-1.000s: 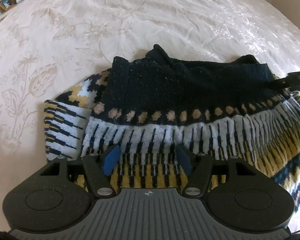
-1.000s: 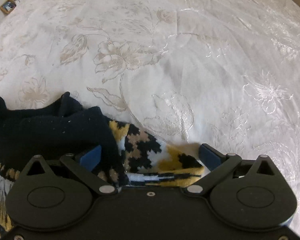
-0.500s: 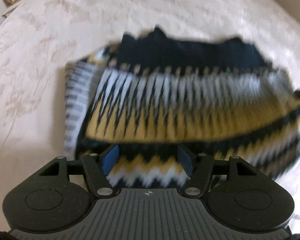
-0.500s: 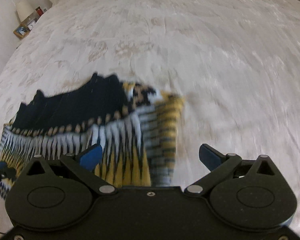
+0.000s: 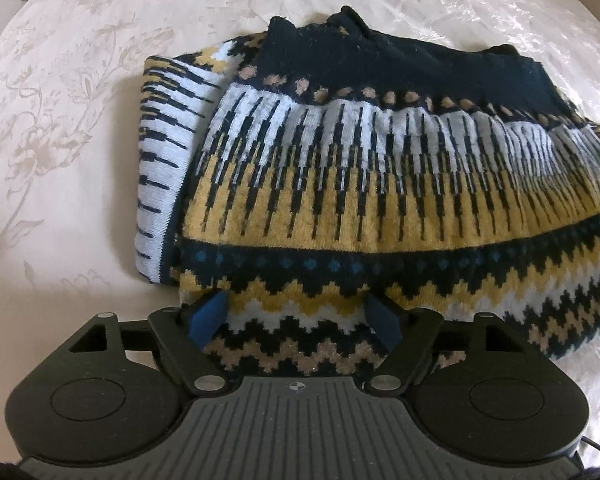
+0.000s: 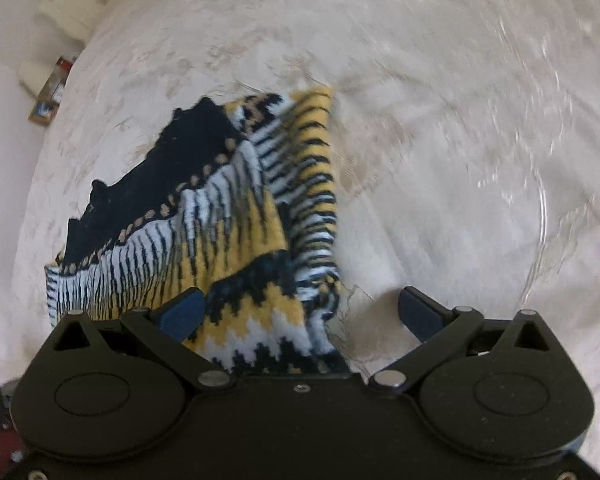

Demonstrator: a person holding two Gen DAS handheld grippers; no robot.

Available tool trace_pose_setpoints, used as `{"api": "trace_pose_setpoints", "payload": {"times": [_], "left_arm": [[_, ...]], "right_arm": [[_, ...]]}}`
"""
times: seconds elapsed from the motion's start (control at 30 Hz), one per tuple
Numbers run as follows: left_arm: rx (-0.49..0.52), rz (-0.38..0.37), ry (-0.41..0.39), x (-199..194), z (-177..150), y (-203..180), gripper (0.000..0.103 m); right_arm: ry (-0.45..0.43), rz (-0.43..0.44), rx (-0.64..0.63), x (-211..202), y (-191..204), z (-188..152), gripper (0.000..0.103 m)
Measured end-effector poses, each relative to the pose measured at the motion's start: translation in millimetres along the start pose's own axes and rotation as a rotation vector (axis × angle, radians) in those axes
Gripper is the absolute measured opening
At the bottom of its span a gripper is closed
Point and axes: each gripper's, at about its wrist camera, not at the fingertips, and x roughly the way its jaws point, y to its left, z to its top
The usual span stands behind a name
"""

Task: Fold small clothes
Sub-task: 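Grasp the sweater's side edge with the right gripper and lift it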

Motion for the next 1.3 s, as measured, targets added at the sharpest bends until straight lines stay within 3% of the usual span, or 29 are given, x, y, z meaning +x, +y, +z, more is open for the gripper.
{"api": "trace_pose_setpoints", "payload": {"times": [0.2, 0.33, 0.53, 0.7, 0.9, 1.17, 1.3], "left_arm": [[-0.01, 0.011, 0.002, 2.2, 1.4, -0.9, 0.082], [-0.011, 0.019, -0.002, 4.7, 1.6, -2.6, 0.083], [-0.003, 0.023, -0.004, 5.1, 1.7, -2.2, 0.083], [0.0, 0.023, -0.012, 3.9, -3.2, -2.3, 0.084], [0.001, 0.018, 0.023, 5.2, 1.7, -1.8, 0.084], [-0.009, 0.006, 0.044, 2.1, 11.7, 1.7, 0.083], [-0.069, -0.032, 0.03, -14.5, 14.2, 3.5, 0.082]], "right_arm": [[0.044, 0.052, -0.04, 14.0, 8.3, 8.2, 0.103], [0.1, 0.191, -0.026, 24.8, 10.9, 17.9, 0.103], [0.163, 0.231, -0.081, 10.4, 14.4, 16.1, 0.103], [0.08, 0.403, -0.172, -33.7, 20.0, -8.4, 0.103], [0.018, 0.227, -0.119, -35.1, -2.7, -10.8, 0.103], [0.085, 0.287, 0.002, 8.4, -22.8, 16.4, 0.103], [0.095, 0.342, 0.055, 23.5, -22.8, 22.0, 0.103]]}}
